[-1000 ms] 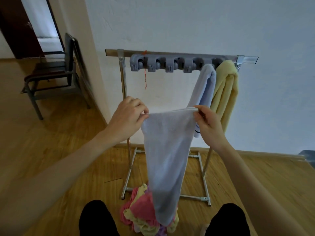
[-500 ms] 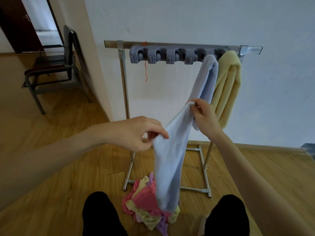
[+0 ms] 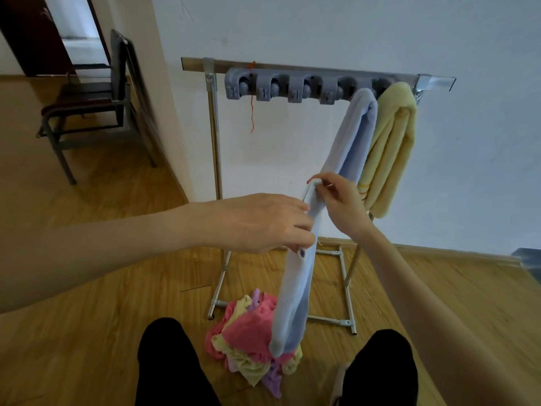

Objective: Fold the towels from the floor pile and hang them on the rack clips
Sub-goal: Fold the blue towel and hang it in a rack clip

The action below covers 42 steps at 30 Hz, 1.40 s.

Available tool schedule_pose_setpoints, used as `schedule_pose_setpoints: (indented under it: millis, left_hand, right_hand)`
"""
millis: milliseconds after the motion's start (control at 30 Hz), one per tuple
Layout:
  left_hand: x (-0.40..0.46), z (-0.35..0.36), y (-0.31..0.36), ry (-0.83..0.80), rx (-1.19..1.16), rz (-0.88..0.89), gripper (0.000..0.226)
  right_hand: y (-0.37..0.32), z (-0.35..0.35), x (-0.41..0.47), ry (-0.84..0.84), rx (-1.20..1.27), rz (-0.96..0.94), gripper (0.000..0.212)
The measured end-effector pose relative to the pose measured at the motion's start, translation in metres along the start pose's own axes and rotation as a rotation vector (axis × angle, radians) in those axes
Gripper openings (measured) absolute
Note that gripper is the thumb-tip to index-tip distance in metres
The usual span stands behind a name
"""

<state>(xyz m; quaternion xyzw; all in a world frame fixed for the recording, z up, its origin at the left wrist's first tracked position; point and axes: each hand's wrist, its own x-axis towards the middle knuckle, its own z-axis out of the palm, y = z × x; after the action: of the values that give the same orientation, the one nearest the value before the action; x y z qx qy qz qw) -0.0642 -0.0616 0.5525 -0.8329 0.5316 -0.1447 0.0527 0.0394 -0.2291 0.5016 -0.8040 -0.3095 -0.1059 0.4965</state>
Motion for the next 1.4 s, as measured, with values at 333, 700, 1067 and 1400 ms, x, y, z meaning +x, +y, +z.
schedule_pose_setpoints:
  millis: [333, 700, 1067, 1400]
  left_hand:
    - [-0.005, -0.002, -0.027, 0.205, -0.125, -0.411, 0.022]
    - [-0.001, 0.007, -0.025, 0.378, -0.29, -0.731, 0.022]
    - [0.009, 0.001, -0.027, 0.401, -0.281, -0.761, 0.02]
    - [0.01, 0.011, -0.037, 0.646, -0.206, -0.664, 0.045]
  right_hand:
    - [-0.031, -0.016, -0.009, -0.02, 0.101, -0.042, 0.019]
    - [-0.042, -0.021, -0.016, -0.06, 0.169, -0.082, 0.022]
    - [-0.039, -0.016, -0.017, -0.063, 0.336, 0.01, 0.03]
    - [-0.036, -0.013, 0.003, 0.112, 0.32, 0.032, 0.022]
